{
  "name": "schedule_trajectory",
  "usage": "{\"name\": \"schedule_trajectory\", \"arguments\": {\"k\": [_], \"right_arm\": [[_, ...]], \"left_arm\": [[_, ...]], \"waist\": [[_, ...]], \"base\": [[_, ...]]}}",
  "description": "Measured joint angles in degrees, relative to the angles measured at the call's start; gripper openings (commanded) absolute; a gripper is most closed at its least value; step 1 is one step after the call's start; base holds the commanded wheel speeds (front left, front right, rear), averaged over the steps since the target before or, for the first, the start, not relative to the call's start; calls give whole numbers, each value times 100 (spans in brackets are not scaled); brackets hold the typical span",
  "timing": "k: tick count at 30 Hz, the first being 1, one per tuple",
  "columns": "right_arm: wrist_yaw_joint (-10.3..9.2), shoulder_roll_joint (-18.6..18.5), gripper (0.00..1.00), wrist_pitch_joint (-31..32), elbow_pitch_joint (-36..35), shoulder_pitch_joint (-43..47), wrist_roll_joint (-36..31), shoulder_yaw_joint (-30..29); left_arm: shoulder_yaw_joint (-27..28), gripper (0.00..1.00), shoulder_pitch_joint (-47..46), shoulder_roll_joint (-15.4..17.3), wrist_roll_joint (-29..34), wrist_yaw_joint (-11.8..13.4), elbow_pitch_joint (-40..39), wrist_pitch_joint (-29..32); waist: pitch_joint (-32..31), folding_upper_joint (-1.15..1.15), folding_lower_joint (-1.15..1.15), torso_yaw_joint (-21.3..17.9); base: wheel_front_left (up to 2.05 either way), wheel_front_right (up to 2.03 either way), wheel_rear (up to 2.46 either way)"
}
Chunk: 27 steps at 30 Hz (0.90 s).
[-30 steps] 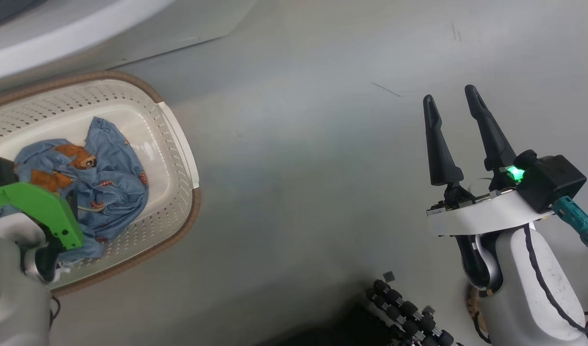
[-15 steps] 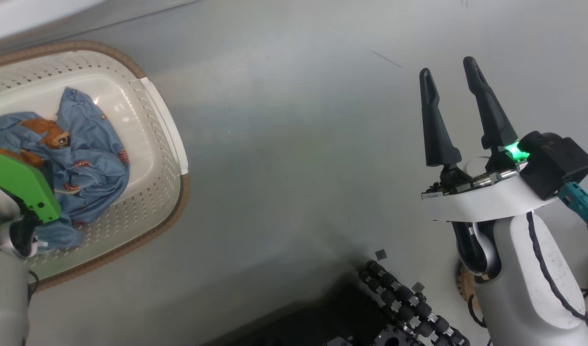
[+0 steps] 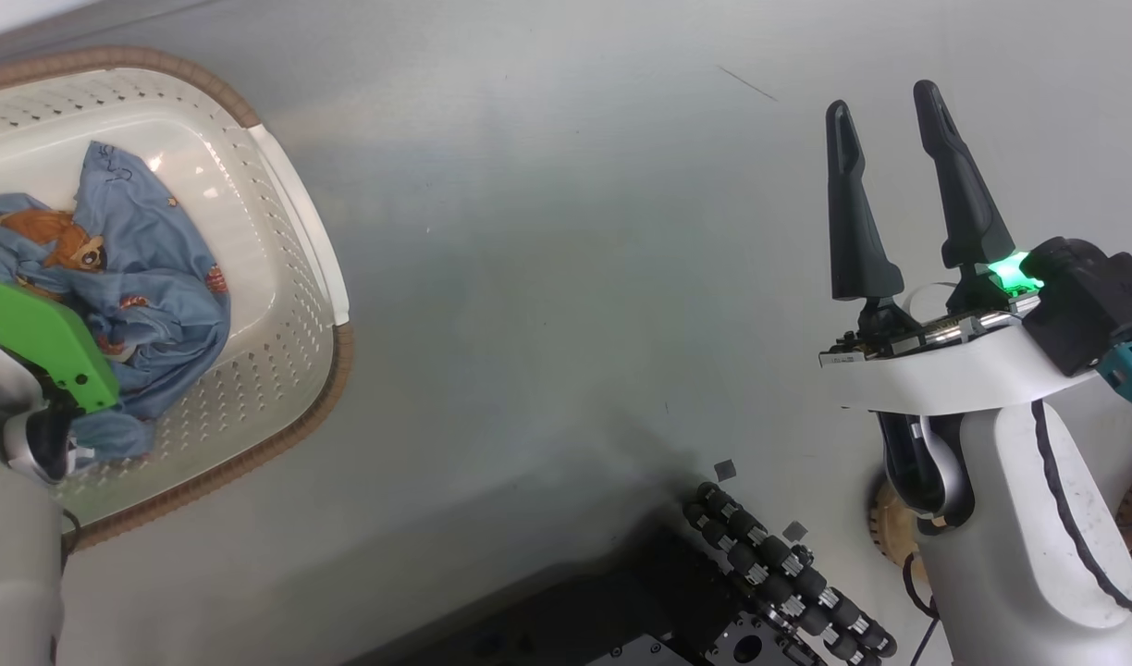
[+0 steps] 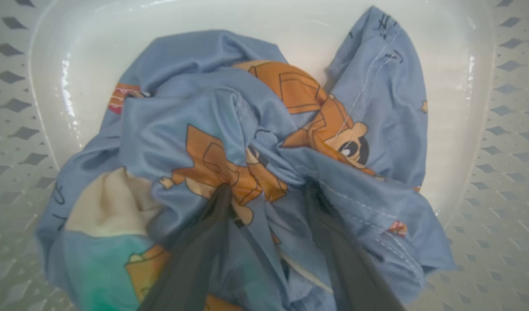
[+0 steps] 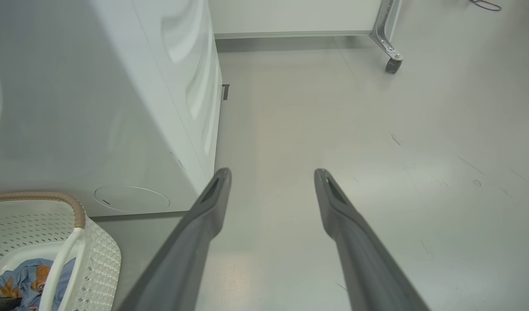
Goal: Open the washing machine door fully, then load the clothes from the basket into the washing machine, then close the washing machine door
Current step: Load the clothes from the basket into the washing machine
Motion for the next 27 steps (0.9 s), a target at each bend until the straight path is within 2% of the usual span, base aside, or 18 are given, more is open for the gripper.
{"name": "schedule_trajectory", "arguments": {"k": [1, 3, 14, 27], "right_arm": [[-1, 0, 100, 0, -15, 1, -8, -8], [-2, 1, 100, 0, -51, 4, -15, -23], [-43, 1, 100, 0, -55, -49, -53, 88], [-51, -1, 100, 0, 130, -253, -225, -287]], "left_arm": [[-32, 45, 0, -4, 60, 0, 25, -36], [-86, 0, -1, -22, 135, 0, 77, -123], [19, 0, -31, -104, 91, -29, 166, -777], [-131, 0, 99, -890, -19, -355, 35, -2215]], "waist": [[5, 0, 0, -1], [12, 0, 0, -3], [-36, 0, 0, -26], [-607, 0, 0, 272]], "base": [[0, 0, 0], [0, 0, 0], [0, 0, 0], [0, 0, 0]]}}
